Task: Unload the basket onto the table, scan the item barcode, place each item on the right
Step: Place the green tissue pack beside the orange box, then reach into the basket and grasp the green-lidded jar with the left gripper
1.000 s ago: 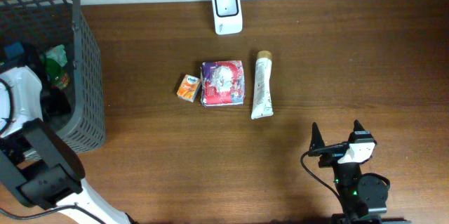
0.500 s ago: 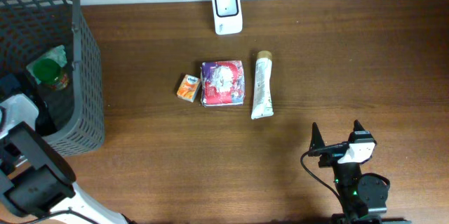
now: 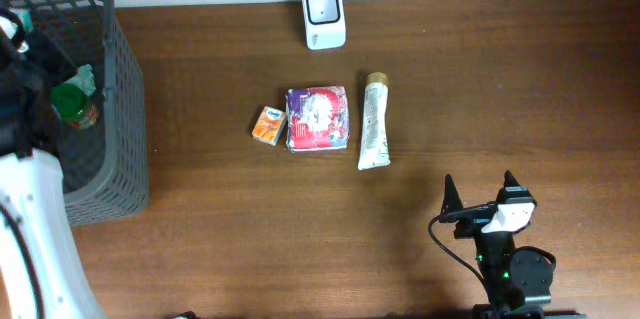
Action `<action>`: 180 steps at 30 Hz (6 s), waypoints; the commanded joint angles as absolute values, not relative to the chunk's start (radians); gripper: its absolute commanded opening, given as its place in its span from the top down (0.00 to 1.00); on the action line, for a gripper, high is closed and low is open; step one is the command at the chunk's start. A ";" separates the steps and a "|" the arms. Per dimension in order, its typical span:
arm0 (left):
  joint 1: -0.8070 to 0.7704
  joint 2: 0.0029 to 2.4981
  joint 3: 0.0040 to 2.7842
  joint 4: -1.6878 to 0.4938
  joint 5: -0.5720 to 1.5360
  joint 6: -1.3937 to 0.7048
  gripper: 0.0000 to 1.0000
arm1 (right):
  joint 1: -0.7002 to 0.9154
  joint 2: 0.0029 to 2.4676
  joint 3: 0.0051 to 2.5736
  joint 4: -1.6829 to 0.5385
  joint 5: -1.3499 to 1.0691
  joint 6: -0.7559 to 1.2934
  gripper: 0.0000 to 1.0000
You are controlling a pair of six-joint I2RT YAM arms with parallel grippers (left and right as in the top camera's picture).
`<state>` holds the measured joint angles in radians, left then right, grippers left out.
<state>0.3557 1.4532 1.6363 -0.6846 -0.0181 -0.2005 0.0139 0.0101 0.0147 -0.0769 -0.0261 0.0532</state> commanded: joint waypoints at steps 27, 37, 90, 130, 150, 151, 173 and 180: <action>-0.385 2.112 1.636 -0.822 0.076 -0.422 0.57 | 0.020 0.004 0.006 -0.078 -0.021 0.060 0.01; -0.307 2.109 2.124 -1.050 0.135 -0.347 0.40 | 0.020 0.004 0.006 -0.078 -0.021 0.060 0.01; 0.487 2.316 2.821 -1.688 -0.056 -0.349 0.92 | 0.020 0.004 0.006 -0.078 -0.021 0.060 0.01; 0.824 1.880 1.995 -1.688 -0.121 -0.512 1.00 | 0.020 0.004 0.006 -0.078 -0.021 0.060 0.01; 0.517 1.998 2.141 -1.229 -0.186 -0.290 0.01 | 0.020 0.004 0.006 -0.078 -0.021 0.060 0.01; 0.521 2.029 2.141 -1.230 -0.228 -0.291 0.01 | 0.020 0.004 0.006 -0.078 -0.021 0.060 0.01; 0.522 2.330 2.141 -1.128 -0.102 -0.297 0.10 | 0.020 0.004 0.006 -0.078 -0.021 0.060 0.01; 0.522 2.341 2.141 -1.123 -0.101 -0.297 0.23 | 0.020 0.004 0.006 -0.078 -0.021 0.060 0.01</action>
